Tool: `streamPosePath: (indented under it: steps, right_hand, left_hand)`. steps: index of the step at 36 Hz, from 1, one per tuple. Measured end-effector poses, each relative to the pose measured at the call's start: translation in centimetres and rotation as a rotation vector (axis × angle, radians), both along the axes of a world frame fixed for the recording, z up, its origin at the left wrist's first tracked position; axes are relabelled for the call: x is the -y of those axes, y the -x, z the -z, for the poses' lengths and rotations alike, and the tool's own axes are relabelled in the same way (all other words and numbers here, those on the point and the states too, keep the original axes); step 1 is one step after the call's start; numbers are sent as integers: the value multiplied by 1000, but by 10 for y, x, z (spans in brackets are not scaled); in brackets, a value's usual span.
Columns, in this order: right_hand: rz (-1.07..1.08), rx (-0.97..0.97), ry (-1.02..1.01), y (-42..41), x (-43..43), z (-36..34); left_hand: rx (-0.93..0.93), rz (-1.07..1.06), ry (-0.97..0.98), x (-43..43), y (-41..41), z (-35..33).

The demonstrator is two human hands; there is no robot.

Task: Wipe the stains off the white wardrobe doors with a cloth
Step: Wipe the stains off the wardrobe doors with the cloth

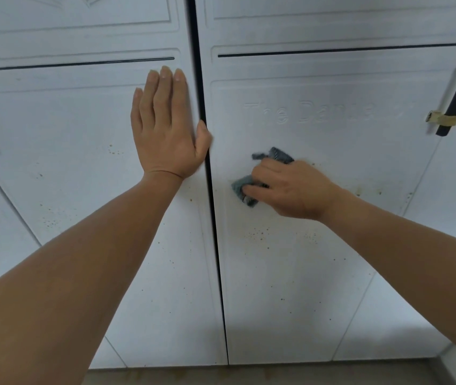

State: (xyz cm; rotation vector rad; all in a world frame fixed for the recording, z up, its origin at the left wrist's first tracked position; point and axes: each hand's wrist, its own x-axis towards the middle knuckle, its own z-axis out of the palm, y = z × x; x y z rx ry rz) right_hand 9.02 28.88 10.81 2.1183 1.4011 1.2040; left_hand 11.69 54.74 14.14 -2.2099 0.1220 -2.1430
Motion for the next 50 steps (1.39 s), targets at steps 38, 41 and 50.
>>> streamPosePath:
  steps: [38, 41, 50]
  right_hand:
    - [234, 70, -460, 3, 65, 1]
    - [195, 64, -265, 2, 68, 14]
    - [238, 77, -349, 2, 78, 24]
  left_hand:
    - [8, -2, -16, -2, -2, 1]
    - [7, 3, -15, -2, -3, 2]
    - [29, 9, -18, -2, -5, 2]
